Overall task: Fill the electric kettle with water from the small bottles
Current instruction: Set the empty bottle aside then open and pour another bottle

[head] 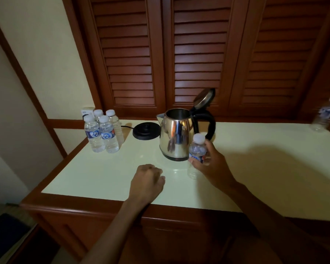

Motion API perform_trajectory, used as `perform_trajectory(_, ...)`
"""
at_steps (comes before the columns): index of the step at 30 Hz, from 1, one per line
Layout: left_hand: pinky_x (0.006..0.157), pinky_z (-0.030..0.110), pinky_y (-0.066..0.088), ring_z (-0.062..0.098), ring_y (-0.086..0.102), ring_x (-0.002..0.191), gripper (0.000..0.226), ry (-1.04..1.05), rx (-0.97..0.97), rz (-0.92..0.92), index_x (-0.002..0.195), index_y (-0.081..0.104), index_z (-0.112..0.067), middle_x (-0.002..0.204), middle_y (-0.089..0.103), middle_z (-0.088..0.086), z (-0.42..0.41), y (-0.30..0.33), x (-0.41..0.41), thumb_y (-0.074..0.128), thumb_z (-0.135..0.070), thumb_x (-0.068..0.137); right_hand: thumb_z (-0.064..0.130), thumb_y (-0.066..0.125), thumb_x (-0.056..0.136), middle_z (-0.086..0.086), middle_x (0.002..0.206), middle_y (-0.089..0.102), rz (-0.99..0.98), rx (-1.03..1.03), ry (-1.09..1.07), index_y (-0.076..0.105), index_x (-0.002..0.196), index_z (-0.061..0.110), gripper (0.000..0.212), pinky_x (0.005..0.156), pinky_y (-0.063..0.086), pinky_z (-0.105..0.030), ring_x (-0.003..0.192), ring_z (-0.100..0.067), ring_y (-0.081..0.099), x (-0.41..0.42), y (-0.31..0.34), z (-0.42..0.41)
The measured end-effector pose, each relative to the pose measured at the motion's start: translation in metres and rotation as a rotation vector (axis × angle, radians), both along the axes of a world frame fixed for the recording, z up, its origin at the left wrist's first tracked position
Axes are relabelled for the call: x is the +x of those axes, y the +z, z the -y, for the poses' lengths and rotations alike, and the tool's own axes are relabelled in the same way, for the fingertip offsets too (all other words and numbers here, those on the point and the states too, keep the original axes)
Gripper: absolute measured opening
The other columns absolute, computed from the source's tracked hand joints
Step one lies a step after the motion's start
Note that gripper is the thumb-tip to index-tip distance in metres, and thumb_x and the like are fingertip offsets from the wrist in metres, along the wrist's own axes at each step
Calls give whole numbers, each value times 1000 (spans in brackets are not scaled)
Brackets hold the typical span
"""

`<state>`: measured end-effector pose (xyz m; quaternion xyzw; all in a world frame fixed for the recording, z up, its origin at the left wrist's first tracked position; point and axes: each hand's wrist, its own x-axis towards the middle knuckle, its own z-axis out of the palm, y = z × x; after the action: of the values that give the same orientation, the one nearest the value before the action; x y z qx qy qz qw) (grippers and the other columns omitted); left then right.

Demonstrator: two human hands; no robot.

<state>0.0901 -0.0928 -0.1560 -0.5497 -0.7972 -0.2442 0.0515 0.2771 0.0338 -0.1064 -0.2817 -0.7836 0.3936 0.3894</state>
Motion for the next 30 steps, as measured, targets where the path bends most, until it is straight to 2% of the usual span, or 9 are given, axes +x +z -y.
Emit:
perform_trajectory(4, 78, 32, 52, 23, 59, 102, 25, -121, 38, -98, 98, 75, -18, 104, 72, 1, -25, 2, 38, 53, -29, 91, 13, 75, 80, 12, 110, 57, 28, 43, -64, 40, 134, 21, 65, 76, 46, -5, 89, 5, 60, 42, -1, -20)
perform_trajectory(8, 70, 30, 44, 21, 59, 90, 21, -306, 15, -91, 82, 68, -20, 88, 68, -2, -79, 6, 97, 50, -26, 91, 20, 78, 78, 2, 120, 58, 54, 45, -126, 37, 136, 22, 71, 93, 50, -26, 102, -13, 60, 92, -13, -46)
perform_trajectory(10, 70, 30, 43, 24, 60, 86, 19, -341, 9, -111, 80, 67, -20, 86, 67, 0, -110, 8, 125, 51, -24, 89, 22, 78, 77, 3, 119, 57, 63, 56, -158, 37, 132, 25, 70, 91, 51, -24, 102, -15, 60, 123, -17, -63)
perform_trajectory(12, 75, 33, 50, 26, 60, 89, 19, -349, 18, -94, 90, 73, -21, 91, 70, 2, -142, 5, 150, 54, -25, 87, 21, 78, 77, 5, 120, 55, 87, 72, -190, 36, 135, 23, 72, 89, 49, -18, 101, -12, 59, 157, -20, -84)
perform_trajectory(15, 85, 38, 51, 26, 61, 99, 33, -379, -31, -94, 102, 73, -27, 106, 71, -2, -190, 3, 185, 46, -33, 85, 21, 77, 78, 12, 116, 53, 108, 78, -253, 35, 135, 23, 71, 84, 45, -6, 92, -4, 58, 211, -17, -120)
perform_trajectory(17, 89, 38, 51, 26, 60, 107, 38, -388, -62, -95, 110, 72, -29, 115, 70, -5, -223, 4, 207, 44, -34, 85, 21, 77, 79, 14, 112, 51, 115, 73, -309, 34, 133, 25, 69, 84, 45, -10, 88, -1, 57, 247, -16, -148)
perform_trajectory(21, 98, 39, 49, 24, 57, 121, 34, -364, -55, -46, 116, 71, -30, 125, 67, -5, -283, 6, 248, 53, -32, 88, 21, 78, 78, 11, 116, 51, 139, 39, -403, 32, 141, 16, 78, 83, 39, -17, 99, -10, 55, 314, -16, -208)
perform_trajectory(26, 95, 44, 51, 21, 59, 120, 47, -290, -39, 7, 118, 71, -30, 123, 69, 0, -336, 7, 277, 43, -44, 82, 26, 79, 77, 0, 119, 61, 95, -13, -503, 49, 130, 12, 63, 82, 47, -23, 102, -16, 59, 364, -20, -282)
perform_trajectory(30, 97, 48, 45, 25, 55, 121, 53, -198, -34, -16, 121, 68, -32, 128, 63, 5, -349, -4, 277, 38, -53, 83, 28, 78, 77, -1, 109, 63, 73, -64, -547, 56, 118, 12, 49, 70, 41, -13, 94, -16, 60, 378, -18, -331)
